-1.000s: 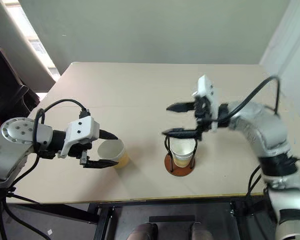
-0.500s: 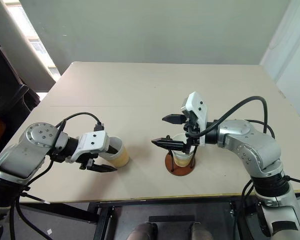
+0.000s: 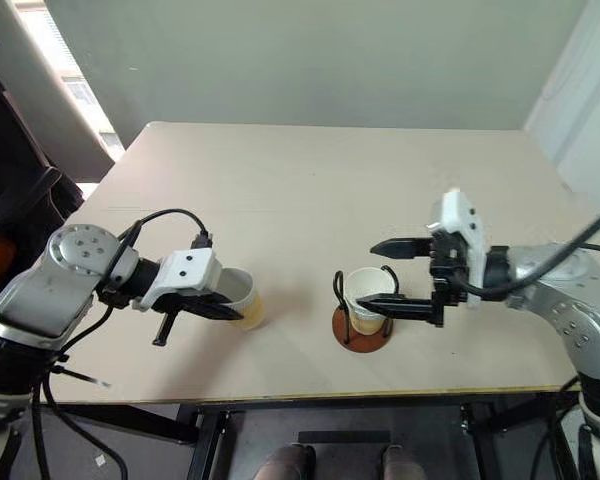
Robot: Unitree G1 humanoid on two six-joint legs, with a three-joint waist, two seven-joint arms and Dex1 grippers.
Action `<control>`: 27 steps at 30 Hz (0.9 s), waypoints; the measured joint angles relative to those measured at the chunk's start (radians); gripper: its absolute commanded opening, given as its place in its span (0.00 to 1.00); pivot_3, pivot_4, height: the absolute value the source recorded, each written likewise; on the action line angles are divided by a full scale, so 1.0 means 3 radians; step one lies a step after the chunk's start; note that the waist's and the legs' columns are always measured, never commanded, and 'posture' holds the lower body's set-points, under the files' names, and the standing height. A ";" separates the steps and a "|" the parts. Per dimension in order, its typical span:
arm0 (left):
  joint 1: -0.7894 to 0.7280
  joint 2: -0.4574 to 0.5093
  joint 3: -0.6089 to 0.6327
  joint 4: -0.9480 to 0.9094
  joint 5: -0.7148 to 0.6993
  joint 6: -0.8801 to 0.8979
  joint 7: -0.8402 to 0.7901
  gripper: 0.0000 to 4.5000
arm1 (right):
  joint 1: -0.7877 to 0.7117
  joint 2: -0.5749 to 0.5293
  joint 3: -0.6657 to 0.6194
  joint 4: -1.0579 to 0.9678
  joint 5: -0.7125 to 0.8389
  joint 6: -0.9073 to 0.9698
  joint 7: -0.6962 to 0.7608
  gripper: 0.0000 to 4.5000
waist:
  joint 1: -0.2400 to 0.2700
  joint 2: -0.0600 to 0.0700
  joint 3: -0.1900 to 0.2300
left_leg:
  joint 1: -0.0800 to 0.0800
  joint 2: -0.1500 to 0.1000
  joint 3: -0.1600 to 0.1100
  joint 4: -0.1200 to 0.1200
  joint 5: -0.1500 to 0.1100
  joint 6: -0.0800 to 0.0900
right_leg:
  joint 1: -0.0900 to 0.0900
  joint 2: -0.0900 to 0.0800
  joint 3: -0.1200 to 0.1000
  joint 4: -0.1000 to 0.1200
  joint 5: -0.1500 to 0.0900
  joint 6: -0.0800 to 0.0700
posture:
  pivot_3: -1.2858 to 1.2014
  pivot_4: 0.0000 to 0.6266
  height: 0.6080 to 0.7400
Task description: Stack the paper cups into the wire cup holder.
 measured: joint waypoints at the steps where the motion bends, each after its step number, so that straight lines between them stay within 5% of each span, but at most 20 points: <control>1: -0.0127 -0.0028 0.0021 0.0015 -0.0045 -0.0021 -0.0062 0.00 | 0.0083 -0.0076 -0.0089 0.0022 0.0012 0.0001 0.0027 1.00 | 0.0008 -0.0001 0.0000 | -0.0003 -0.0001 -0.0003 0.0001 0.0002 0.0000 | 0.0000 0.0001 0.0000 -0.0001 0.0001 0.0002 | 0.52 0.24 1.00; 7: -0.1446 -0.0391 -0.0258 0.0439 -0.0551 -0.0251 -0.0156 0.00 | 0.0479 -0.0350 -0.0687 0.0082 0.0034 -0.0038 0.0060 1.00 | 0.0025 -0.0002 -0.0001 | -0.0010 -0.0003 0.0008 0.0029 -0.0005 0.0016 | 0.0007 -0.0004 0.0007 -0.0011 0.0015 0.0025 | 0.52 0.24 1.00; 12: -0.2128 -0.0820 -0.1111 0.0912 -0.0819 -0.0864 -0.0160 0.00 | 0.0675 -0.0384 -0.0878 -0.0012 0.0065 -0.0042 -0.0008 1.00 | 0.0009 0.0000 -0.0001 | -0.0012 -0.0005 0.0015 0.0042 -0.0011 0.0026 | 0.0016 -0.0005 0.0013 -0.0018 0.0025 0.0074 | 0.52 0.24 1.00; 17: -0.2373 -0.1112 -0.1714 0.1300 -0.0950 -0.1316 -0.0163 0.00 | 0.0865 -0.0408 -0.1048 -0.0168 0.0110 -0.0022 -0.0122 1.00 | 0.0009 0.0001 0.0000 | -0.0018 -0.0005 0.0018 0.0049 -0.0018 0.0035 | 0.0016 -0.0005 0.0014 -0.0022 0.0027 0.0093 | 0.52 0.24 1.00; 27: -0.2472 -0.1428 -0.2050 0.1727 -0.1057 -0.1678 -0.0164 0.00 | 0.1114 -0.0496 -0.1386 -0.0471 0.0364 0.0133 -0.0417 1.00 | 0.0040 0.0004 0.0000 | -0.0050 -0.0011 0.0020 0.0107 -0.0049 0.0044 | 0.0022 -0.0005 0.0020 -0.0037 0.0020 0.0128 | 0.52 0.24 1.00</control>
